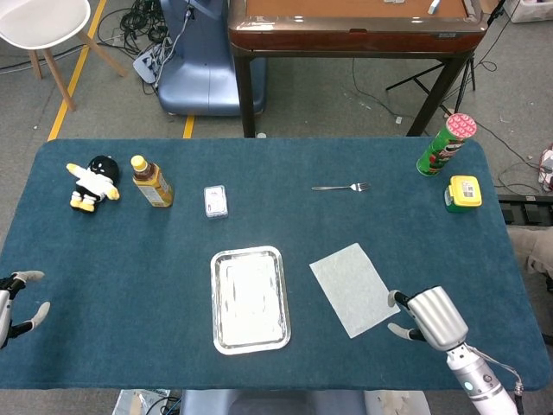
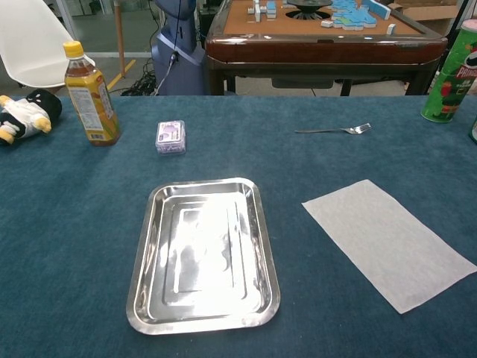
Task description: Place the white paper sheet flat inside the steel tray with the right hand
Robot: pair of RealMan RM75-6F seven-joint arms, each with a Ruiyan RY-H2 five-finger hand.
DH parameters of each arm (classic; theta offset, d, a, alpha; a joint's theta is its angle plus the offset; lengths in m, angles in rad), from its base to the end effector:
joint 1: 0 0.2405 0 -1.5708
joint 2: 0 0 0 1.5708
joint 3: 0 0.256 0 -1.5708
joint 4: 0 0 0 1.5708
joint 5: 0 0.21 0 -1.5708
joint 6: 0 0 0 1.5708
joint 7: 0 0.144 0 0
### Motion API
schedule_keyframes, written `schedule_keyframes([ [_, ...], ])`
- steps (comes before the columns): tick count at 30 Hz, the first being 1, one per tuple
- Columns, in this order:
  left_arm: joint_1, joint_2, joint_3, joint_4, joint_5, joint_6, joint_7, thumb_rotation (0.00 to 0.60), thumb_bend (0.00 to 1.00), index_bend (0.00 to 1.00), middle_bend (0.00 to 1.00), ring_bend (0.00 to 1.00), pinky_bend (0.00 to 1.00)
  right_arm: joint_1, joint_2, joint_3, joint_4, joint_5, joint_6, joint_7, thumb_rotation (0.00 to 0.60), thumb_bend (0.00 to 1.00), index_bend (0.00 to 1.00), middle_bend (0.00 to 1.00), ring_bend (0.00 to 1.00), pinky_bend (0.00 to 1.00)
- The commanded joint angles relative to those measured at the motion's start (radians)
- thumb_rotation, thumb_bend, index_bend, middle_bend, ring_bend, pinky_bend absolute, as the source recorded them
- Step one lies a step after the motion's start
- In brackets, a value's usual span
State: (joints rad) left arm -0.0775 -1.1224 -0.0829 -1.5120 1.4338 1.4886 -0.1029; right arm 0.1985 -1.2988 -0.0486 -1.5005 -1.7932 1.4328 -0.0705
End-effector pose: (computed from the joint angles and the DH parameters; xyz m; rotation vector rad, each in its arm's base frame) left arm -0.3367 0.1865 0.1784 -1.2845 -0.9061 -0.9053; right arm -0.2648 -0.1835 0.0760 1.7969 -0.7768 1.0458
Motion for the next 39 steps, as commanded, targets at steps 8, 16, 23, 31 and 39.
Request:
schedule_keyframes([
  [8,0.001,0.002,-0.002,0.002,-0.004,-0.001,-0.008,0.6,0.28,0.35,0.38,0.38,0.55,0.021,-0.039,-0.017,0.015,0.009,-0.057,-0.034,0.6,0.0,0.53,1.0,1.0,1.0],
  [16,0.001,0.002,-0.002,0.004,-0.004,-0.002,-0.009,0.6,0.28,0.35,0.38,0.38,0.55,0.034,-0.082,-0.021,0.043,0.025,-0.091,-0.058,0.6,0.0,0.53,1.0,1.0,1.0],
  [23,0.002,0.003,-0.003,0.004,-0.005,0.0,-0.012,0.6,0.28,0.35,0.38,0.38,0.55,0.038,-0.112,-0.03,0.066,0.035,-0.108,-0.069,0.6,0.0,0.53,1.0,1.0,1.0],
  [31,0.004,0.006,-0.004,0.003,-0.005,0.002,-0.016,0.6,0.28,0.35,0.38,0.38,0.55,0.044,-0.151,-0.038,0.1,0.046,-0.13,-0.08,0.6,0.0,0.53,1.0,1.0,1.0],
  [39,0.005,0.008,-0.004,0.004,-0.004,0.004,-0.021,0.6,0.28,0.35,0.38,0.38,0.55,0.047,-0.177,-0.044,0.122,0.055,-0.143,-0.095,0.6,0.0,0.53,1.0,1.0,1.0],
])
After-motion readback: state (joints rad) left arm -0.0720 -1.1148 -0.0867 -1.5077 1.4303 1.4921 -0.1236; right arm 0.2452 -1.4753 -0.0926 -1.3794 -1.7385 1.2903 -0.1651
